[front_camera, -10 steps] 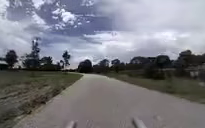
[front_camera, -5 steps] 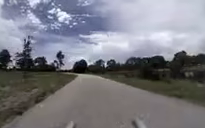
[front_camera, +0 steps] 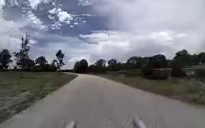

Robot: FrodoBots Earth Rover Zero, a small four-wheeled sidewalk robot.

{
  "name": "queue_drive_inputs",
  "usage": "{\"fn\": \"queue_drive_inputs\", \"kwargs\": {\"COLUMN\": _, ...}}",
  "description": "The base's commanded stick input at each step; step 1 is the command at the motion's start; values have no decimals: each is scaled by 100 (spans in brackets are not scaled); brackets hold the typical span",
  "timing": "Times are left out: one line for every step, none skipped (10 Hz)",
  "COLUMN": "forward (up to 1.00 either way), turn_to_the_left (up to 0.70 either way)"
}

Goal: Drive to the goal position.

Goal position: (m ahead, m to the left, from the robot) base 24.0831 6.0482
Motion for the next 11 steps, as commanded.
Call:
{"fn": "queue_drive_inputs", "kwargs": {"forward": 85, "turn_to_the_left": 0}}
{"fn": "queue_drive_inputs", "kwargs": {"forward": 85, "turn_to_the_left": 0}}
{"fn": "queue_drive_inputs", "kwargs": {"forward": 85, "turn_to_the_left": 0}}
{"fn": "queue_drive_inputs", "kwargs": {"forward": 85, "turn_to_the_left": 0}}
{"fn": "queue_drive_inputs", "kwargs": {"forward": 85, "turn_to_the_left": 0}}
{"fn": "queue_drive_inputs", "kwargs": {"forward": 85, "turn_to_the_left": 0}}
{"fn": "queue_drive_inputs", "kwargs": {"forward": 85, "turn_to_the_left": 0}}
{"fn": "queue_drive_inputs", "kwargs": {"forward": 85, "turn_to_the_left": 0}}
{"fn": "queue_drive_inputs", "kwargs": {"forward": 85, "turn_to_the_left": 0}}
{"fn": "queue_drive_inputs", "kwargs": {"forward": 85, "turn_to_the_left": 0}}
{"fn": "queue_drive_inputs", "kwargs": {"forward": 85, "turn_to_the_left": 0}}
